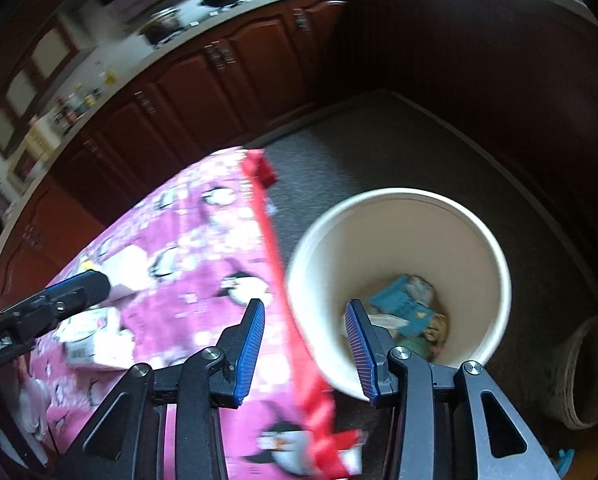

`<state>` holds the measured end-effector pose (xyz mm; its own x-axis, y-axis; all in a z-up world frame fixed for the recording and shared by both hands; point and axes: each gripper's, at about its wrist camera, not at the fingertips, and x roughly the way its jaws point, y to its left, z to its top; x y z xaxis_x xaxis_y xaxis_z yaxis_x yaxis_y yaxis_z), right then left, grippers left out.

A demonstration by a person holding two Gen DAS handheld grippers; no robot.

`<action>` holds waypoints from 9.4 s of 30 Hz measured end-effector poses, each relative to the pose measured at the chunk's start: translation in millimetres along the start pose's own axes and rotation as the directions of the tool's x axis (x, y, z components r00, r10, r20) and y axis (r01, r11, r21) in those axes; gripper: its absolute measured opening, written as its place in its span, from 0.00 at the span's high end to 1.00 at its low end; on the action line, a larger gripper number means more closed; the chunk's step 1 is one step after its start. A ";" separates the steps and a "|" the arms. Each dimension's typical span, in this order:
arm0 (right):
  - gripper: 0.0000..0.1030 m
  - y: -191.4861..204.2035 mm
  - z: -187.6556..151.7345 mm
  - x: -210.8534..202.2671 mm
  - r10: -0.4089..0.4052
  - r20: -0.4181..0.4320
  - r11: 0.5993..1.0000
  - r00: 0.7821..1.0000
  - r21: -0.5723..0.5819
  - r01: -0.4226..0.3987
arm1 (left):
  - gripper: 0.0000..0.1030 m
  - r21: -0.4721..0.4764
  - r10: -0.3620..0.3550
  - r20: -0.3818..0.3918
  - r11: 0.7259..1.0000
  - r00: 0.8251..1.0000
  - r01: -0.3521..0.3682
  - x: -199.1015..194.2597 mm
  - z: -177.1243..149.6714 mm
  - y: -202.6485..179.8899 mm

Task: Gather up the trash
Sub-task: 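Move both open grippers back over the table, then grasp the white-orange snack bag with the left gripper, then grasp the white foam block with the right gripper while the left gripper holds the snack bag, then carry the snack bag and foam block over the bin and open both grippers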

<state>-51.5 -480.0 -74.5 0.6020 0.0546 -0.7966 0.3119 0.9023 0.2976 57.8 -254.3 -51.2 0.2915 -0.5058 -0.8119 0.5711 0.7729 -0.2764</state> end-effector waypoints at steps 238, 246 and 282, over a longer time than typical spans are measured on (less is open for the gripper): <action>0.66 27.6 -5.5 -25.2 0.078 0.123 0.993 0.989 -0.092 -0.067 | 0.67 0.006 -0.048 0.044 0.999 0.998 0.048 -24.4 1.7 15.7; 0.66 -23.4 -3.4 -40.9 0.019 0.156 1.000 0.988 0.013 -0.021 | 0.68 0.037 -0.123 -0.018 0.992 0.992 0.124 19.3 13.2 -36.5; 0.59 -107.1 -19.2 27.3 -0.160 -0.021 0.970 0.987 0.181 0.161 | 0.70 0.112 -0.119 -0.160 0.984 0.980 0.138 123.5 11.4 -112.1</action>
<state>-82.5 -566.9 -138.2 0.5286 -0.0811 -0.8450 0.5328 0.8066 0.2559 38.5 -407.8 -114.6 0.0949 -0.5264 -0.8449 0.6881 0.6480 -0.3264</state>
